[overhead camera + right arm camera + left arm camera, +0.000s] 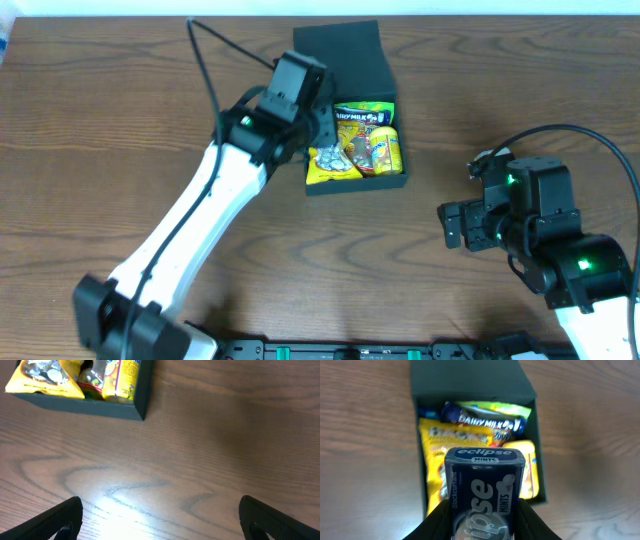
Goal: Pack container
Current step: 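Lift the Eclipse tin with the left gripper and carry it over the box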
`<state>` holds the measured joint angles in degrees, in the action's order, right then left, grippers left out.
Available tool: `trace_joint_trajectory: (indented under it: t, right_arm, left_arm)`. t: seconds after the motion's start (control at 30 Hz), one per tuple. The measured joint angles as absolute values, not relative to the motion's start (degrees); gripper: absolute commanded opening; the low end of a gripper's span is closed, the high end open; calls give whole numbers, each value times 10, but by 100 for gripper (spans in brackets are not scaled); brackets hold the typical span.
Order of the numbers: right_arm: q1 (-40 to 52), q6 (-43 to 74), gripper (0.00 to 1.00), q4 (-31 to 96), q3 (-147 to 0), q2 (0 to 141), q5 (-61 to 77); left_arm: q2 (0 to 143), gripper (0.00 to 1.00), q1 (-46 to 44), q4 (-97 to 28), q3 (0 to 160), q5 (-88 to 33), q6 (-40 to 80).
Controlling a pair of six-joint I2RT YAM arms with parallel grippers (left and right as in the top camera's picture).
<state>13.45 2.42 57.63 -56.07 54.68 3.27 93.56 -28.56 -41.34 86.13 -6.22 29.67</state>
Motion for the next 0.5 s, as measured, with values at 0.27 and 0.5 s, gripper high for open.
trace_joint_trajectory:
  t: [0.27,0.5]
  right_arm:
    - [135,24,99,576,-561,547,32]
    - [135,24,99,576,-561,547,32]
  left_arm:
    - [1056,6,-310,-411,927,-78,315]
    - [1103,6,-367,-390,939,-82,338]
